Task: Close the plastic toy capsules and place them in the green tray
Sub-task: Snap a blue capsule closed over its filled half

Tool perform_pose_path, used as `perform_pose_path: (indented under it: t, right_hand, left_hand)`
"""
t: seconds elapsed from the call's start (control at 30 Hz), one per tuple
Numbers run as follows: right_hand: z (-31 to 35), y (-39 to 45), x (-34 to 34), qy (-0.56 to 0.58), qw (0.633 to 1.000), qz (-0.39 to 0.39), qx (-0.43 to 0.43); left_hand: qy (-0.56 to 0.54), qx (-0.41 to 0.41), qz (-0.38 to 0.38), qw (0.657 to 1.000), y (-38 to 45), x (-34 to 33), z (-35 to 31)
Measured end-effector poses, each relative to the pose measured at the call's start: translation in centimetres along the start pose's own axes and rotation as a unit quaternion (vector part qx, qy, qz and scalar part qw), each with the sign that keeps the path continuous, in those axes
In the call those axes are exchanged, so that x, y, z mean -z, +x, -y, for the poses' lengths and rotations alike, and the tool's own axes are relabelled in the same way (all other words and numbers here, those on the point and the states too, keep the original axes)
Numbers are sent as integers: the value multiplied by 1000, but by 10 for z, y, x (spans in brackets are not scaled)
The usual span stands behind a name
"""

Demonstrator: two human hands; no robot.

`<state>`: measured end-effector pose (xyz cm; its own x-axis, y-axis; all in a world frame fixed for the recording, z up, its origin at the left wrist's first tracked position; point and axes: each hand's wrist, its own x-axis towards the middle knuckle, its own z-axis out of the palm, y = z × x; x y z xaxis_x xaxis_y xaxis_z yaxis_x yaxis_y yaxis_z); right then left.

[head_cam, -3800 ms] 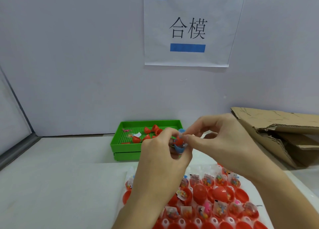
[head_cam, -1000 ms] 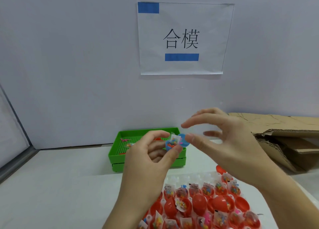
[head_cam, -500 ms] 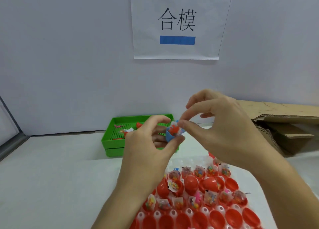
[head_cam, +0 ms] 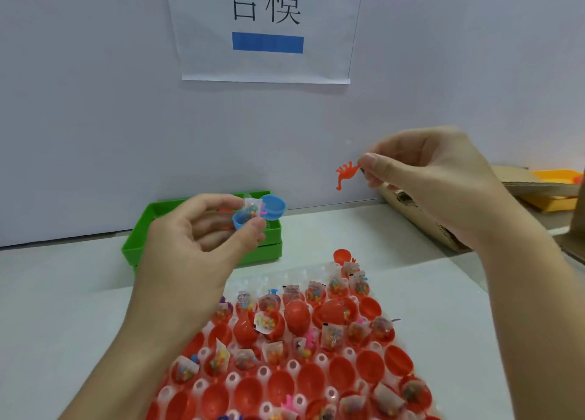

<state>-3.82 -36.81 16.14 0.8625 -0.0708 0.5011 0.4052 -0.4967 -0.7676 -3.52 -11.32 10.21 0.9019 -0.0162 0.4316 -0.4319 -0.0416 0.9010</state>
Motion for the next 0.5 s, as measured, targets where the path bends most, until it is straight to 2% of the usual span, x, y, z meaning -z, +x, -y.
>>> perform_pose_path:
  t: [0.33,0.5]
  right_hand:
    - [-17,5,-6,-46,997,63,-18]
    - [-28,4,-11,-122,985,108,-50]
  left_hand:
    - [8,12,11,1000,-2,-2,4]
    - [6,14,12,1000,-2,-3,1]
